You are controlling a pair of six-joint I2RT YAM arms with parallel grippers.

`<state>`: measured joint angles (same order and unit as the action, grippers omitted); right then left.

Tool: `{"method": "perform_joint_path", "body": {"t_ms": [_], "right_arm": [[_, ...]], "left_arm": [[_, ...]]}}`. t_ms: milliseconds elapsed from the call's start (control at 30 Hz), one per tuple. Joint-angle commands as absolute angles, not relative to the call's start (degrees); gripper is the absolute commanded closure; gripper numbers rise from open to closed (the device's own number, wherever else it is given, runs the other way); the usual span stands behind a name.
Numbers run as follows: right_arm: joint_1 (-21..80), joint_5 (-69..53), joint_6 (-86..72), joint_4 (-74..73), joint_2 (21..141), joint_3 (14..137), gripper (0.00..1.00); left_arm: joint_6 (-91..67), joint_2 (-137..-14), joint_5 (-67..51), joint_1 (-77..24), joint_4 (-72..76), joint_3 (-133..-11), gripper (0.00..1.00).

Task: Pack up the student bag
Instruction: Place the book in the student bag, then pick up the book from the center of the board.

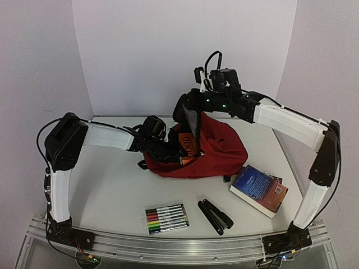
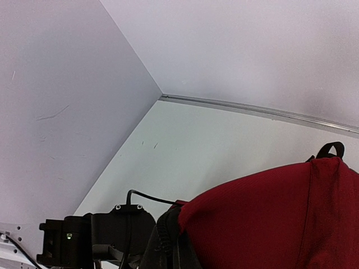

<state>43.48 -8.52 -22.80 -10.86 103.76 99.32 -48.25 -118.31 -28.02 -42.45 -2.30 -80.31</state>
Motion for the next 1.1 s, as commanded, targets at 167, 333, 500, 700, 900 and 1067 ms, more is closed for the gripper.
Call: {"method": "perform_joint_path", "body": {"t_ms": [167,333,500,700,900,1067], "right_arm": [[39.07,4.53,-27.29,-5.25,95.23,86.92,0.97],[29.84,-2.07,-28.79,-5.31,97.39,81.47,0.99],[20.71,-9.37,-30.9,-5.25,100.79,77.7,1.0],[18.82,-12.81,-27.87,-5.8,99.65,76.62,0.56],[18.92,-10.05,-24.41,-10.77,91.82,72.7,0.05],[21.24,-8.36,-23.85,-15.61,85.98,68.16,0.02]], "left_arm": [[-41.97,-102.18,-22.16,-38.18,-7.53,-69.71,0.24],[-41.13,-94.33,-21.61,-35.34,-10.84,-64.8,0.16],[-41.59,-88.24,-19.83,-32.56,-11.89,-59.26,0.09],[-41.2,-89.36,-21.41,-30.78,-12.06,-58.66,0.04],[-40.2,-95.41,-21.87,-27.7,-11.29,-61.3,0.01],[-39.7,-101.5,-23.67,-26.2,-9.58,-65.12,0.0]]}}
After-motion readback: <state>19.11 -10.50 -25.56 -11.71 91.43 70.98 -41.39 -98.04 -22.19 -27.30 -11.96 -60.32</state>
